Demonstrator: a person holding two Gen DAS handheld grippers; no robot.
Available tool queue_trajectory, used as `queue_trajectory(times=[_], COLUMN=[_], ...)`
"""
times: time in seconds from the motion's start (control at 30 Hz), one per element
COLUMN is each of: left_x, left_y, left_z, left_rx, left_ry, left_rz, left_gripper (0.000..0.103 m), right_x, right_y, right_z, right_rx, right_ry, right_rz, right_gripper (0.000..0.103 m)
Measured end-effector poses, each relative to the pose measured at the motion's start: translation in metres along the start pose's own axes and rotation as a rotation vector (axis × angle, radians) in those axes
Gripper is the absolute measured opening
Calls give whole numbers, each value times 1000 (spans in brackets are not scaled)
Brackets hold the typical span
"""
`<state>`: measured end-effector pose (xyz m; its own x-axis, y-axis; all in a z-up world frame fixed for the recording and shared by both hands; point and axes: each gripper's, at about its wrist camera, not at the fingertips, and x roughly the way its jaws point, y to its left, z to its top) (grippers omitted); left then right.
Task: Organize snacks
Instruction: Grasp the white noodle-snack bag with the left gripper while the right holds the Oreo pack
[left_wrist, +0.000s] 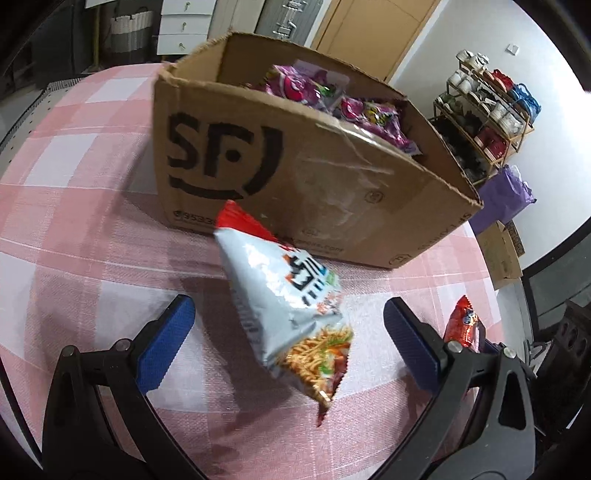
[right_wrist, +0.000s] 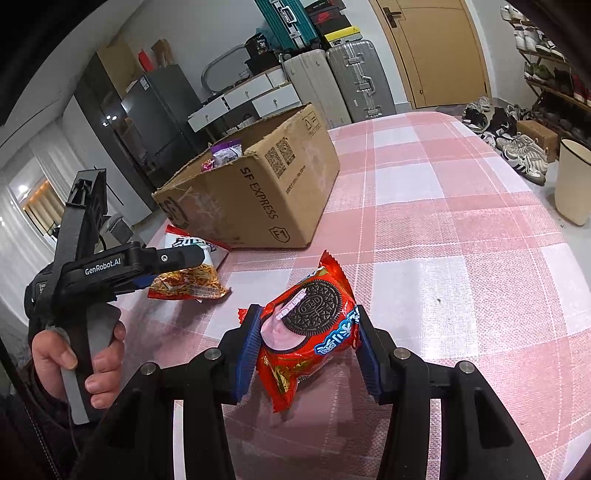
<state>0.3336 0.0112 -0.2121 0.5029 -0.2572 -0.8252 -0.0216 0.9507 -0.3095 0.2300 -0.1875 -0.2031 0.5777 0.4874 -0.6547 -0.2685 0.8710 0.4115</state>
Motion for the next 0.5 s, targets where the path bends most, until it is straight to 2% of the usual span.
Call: queue_trajectory(times=[0.07,0.1,0.17,0.2,0.3,0.5], left_x=[4,5,6,6,5,-11], left_y=[-3,-4,-6,-7,-12,-7], left_z=[1,1,2,-1,-8,-19], left_rx=[11,15,21,27,61,48], left_ry=[-2,-6,-5,6,16,1], left_rz=[20,20,-3,-29,-47,-46], left_gripper=[98,93,73,48,43,42], right_x=[-1,-2,-4,-6,-10,-22], right_y=[-1,-1,-1,0,2,9], right_z=[0,0,-1,-1,-1,-1], right_rx=[3,2,0,-1,-7,-21], right_ry=[-2,-3,-4,-6,-7,-24], right_rz=[-3,-5,-9,-12,-17,-24], right_gripper=[48,48,48,48,48,48])
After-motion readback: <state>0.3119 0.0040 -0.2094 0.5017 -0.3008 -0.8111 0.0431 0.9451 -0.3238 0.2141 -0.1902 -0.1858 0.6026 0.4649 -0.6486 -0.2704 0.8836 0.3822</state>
